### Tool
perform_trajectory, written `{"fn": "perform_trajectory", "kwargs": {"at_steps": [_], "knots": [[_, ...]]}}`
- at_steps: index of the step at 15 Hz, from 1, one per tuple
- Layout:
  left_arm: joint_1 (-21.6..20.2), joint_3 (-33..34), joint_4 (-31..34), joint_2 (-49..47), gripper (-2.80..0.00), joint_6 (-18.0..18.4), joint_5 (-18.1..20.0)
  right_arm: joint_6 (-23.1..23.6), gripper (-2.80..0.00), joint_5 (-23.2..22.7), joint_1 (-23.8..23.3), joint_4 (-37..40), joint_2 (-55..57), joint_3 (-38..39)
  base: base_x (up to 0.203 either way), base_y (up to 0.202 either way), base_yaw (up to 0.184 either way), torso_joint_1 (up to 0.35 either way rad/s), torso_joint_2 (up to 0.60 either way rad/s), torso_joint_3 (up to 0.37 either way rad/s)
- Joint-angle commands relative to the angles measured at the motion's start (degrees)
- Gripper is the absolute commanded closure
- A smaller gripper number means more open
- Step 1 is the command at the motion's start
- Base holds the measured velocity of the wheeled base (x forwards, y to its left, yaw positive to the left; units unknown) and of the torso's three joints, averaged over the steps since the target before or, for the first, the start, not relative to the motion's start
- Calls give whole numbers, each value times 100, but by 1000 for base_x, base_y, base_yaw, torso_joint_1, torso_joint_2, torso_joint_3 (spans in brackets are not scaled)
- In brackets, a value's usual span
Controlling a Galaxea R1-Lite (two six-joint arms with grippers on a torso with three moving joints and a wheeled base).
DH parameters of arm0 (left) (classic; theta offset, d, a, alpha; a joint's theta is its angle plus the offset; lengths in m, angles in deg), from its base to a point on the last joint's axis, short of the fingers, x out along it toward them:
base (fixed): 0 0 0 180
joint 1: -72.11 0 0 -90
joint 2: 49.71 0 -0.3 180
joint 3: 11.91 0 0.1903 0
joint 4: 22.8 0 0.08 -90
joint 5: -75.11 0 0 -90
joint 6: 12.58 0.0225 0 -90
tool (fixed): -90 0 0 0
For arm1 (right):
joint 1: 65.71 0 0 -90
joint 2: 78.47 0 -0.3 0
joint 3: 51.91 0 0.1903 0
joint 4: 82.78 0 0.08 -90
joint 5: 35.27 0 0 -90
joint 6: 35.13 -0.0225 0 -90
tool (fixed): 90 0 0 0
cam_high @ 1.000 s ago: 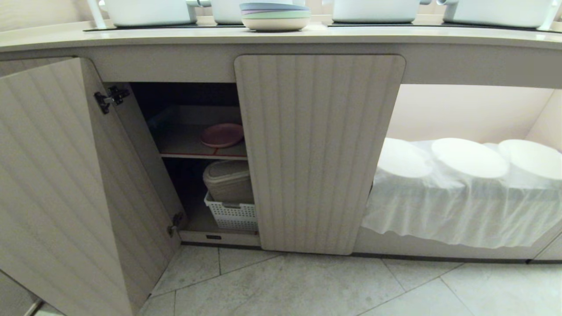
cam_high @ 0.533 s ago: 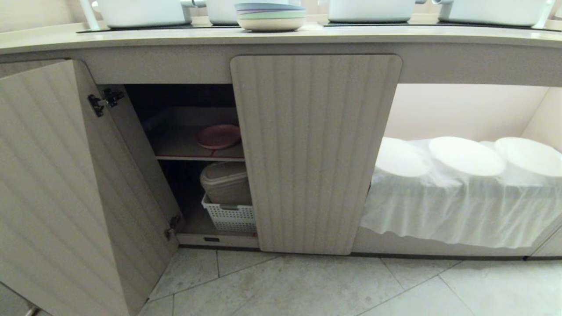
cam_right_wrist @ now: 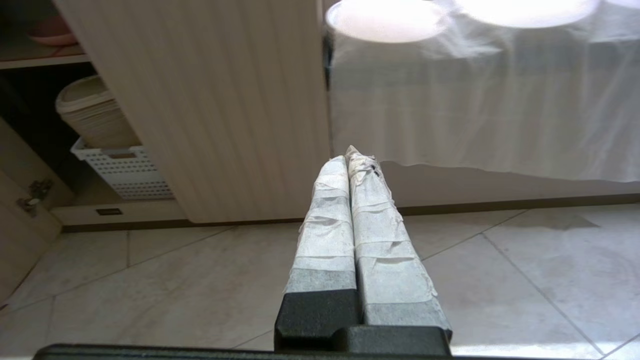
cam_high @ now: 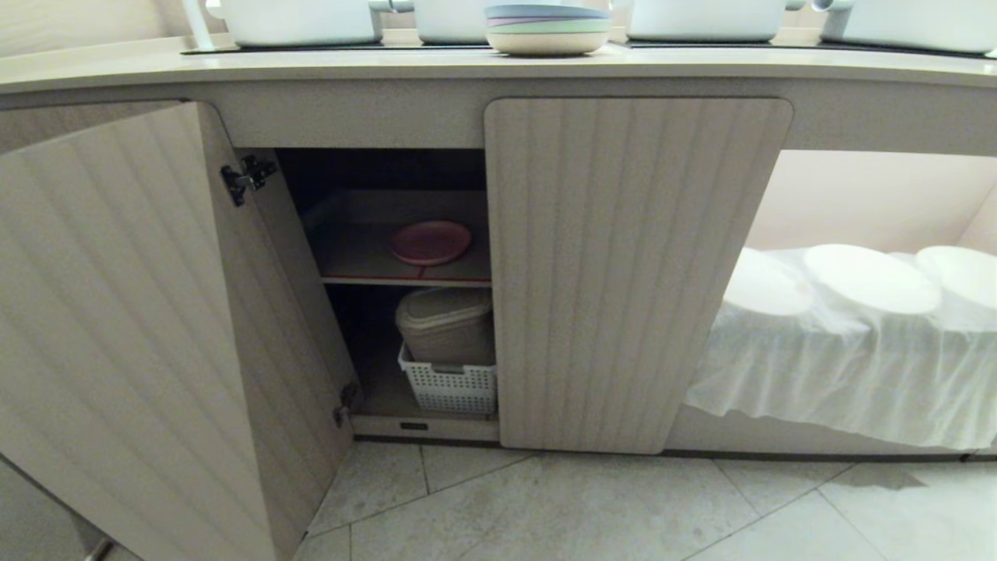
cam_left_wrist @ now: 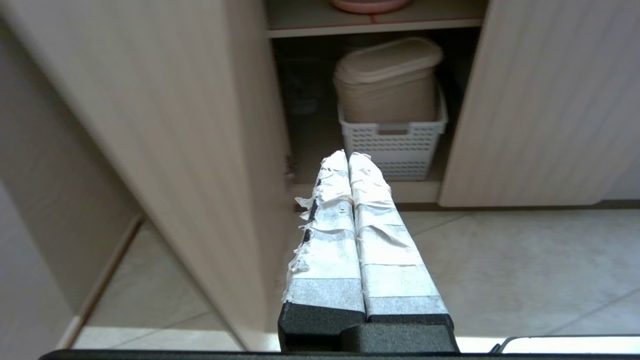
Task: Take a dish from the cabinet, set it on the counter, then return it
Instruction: Close the cabinet door
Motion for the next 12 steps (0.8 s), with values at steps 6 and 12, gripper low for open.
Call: {"fn": "perform_trajectory", "kwargs": {"at_steps": [6,12], "knots": [[0,0,2,-1,0,-5,1,-4,0,2,1,-8,0,0,0,196,0,2,2,3],[0,0,2,-1,0,13,19,-4,0,2,1,0,0,0,0,113,0,2,2,2]]}}
